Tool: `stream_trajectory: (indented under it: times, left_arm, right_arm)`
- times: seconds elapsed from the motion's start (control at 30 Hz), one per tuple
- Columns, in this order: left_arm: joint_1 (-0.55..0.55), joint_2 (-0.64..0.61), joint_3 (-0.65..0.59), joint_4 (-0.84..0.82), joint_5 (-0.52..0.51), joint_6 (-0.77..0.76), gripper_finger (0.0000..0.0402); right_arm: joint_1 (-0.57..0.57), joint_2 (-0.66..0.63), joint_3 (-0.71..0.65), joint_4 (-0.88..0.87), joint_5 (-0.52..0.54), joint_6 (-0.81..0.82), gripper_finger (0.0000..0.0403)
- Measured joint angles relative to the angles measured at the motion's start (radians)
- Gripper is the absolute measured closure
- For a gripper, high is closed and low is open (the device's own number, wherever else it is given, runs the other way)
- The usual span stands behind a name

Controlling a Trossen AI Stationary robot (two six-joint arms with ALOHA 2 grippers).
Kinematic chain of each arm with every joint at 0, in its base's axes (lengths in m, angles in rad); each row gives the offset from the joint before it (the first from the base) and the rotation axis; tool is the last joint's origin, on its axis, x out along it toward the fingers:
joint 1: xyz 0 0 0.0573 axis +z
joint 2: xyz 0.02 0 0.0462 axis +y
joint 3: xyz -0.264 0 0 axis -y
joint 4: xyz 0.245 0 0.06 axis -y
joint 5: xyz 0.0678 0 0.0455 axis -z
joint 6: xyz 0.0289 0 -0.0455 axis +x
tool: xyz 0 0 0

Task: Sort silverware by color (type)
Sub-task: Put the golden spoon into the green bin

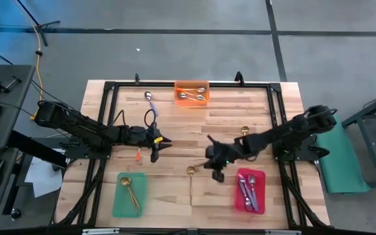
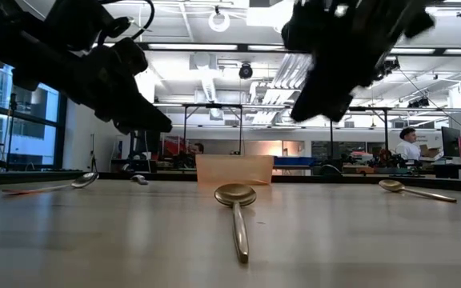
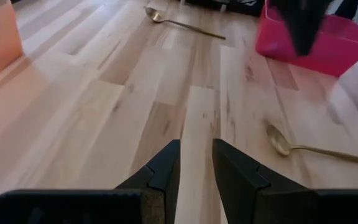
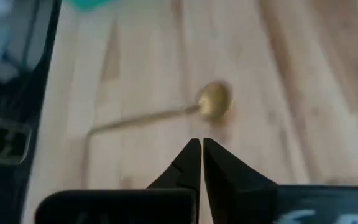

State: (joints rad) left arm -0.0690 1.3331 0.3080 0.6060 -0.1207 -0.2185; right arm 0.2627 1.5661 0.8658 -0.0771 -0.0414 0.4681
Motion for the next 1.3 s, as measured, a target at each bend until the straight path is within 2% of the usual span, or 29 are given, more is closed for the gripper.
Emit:
stream_trajectory:
  times: [0.1,0.2,0.43,0.6,0.73,0.93,1.17,1.3]
  left_arm:
    - [-0.005,0.0,0.0,-0.001,0.0,-0.017,0.0317]
    - [-0.009,0.0,0.0,-0.004,0.0,-0.041,0.0317]
    - [-0.012,0.005,0.0,-0.008,-0.004,-0.043,0.0317]
    - [-0.011,0.005,0.0,-0.008,-0.022,-0.045,0.0317]
    - [-0.011,0.005,0.0,-0.01,-0.022,-0.051,0.0317]
    - [-0.011,0.005,0.0,-0.03,-0.022,-0.06,0.0317]
    - [-0.011,0.005,0.0,-0.031,-0.023,-0.059,0.0317]
    - [-0.011,0.005,0.0,-0.031,-0.023,-0.059,0.0317]
  right_arm:
    - [-0.07,0.026,-0.091,0.177,-0.012,0.028,0.0385]
    - [-0.111,0.066,-0.136,0.276,-0.035,0.053,0.0353]
    - [-0.145,0.216,-0.098,0.368,-0.13,0.073,0.0253]
    - [-0.161,0.311,-0.068,0.473,-0.214,0.056,0.0224]
    - [-0.172,0.373,-0.038,0.515,-0.271,0.055,0.0227]
    - [-0.165,0.417,-0.004,0.581,-0.361,0.041,0.0258]
    - [-0.149,0.417,0.0,0.562,-0.368,0.032,0.0313]
    - [-0.149,0.415,0.002,0.518,-0.337,0.067,0.0344]
